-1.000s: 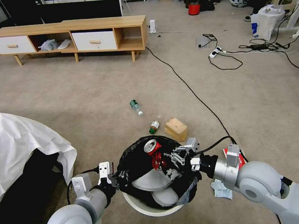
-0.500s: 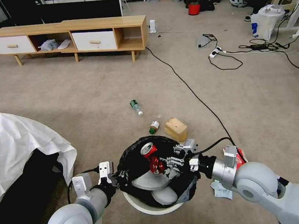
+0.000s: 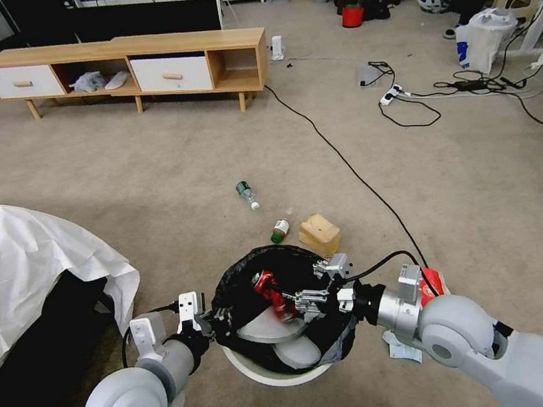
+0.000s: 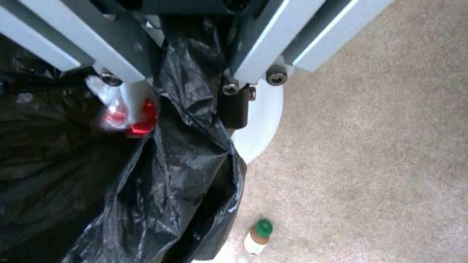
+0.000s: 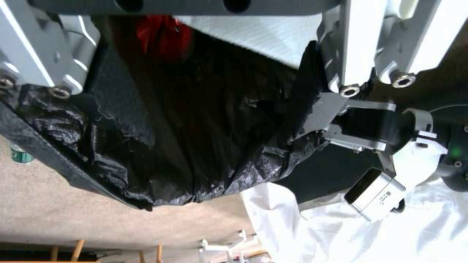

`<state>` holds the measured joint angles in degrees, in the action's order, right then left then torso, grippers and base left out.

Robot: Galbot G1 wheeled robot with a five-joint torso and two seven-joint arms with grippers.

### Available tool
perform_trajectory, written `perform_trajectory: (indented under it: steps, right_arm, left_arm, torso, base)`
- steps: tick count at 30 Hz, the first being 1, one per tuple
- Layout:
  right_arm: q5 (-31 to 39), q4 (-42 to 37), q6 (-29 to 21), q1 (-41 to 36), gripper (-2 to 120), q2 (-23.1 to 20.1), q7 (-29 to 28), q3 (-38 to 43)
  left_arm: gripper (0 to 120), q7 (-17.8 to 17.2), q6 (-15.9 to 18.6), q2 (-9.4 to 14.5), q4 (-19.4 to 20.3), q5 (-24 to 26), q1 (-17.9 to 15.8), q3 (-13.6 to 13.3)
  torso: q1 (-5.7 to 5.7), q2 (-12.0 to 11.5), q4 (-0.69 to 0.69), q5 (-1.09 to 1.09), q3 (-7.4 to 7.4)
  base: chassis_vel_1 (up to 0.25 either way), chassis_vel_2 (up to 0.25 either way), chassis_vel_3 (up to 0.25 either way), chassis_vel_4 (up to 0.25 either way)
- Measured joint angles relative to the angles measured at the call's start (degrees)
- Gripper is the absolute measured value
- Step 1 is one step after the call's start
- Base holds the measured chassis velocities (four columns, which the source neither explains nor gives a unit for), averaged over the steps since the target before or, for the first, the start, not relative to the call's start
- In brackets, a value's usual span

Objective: Pick up the trash bin and place the garbage on the floor into it.

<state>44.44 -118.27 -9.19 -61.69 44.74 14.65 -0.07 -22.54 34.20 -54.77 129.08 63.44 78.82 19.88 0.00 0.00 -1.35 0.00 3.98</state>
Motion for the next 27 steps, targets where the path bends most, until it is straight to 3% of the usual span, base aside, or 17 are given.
perform_trajectory:
  steps: [21,27]
  right_arm:
    - [-0.18,-0.61,-0.02,-0.08,73,-0.19,-0.54,0.62]
    - [0.6,-2.92,0.14,-0.2,73,-1.44,-0.77,2.31]
  left_arm:
    - [1,-0.39,0.13,-0.24,-0.15,-0.12,0.55,-0.18]
    - [1,-2.44,0.62,-0.23,-0.03,0.92,0.59,-0.39]
  torso:
    - [0.0,0.0,0.0,0.0,0.0]
    - [0.0,0.0,0.01,0.0,0.0]
  base:
    - [0.0,0.0,0.0,0.0]
    - [0.0,0.0,0.0,0.0]
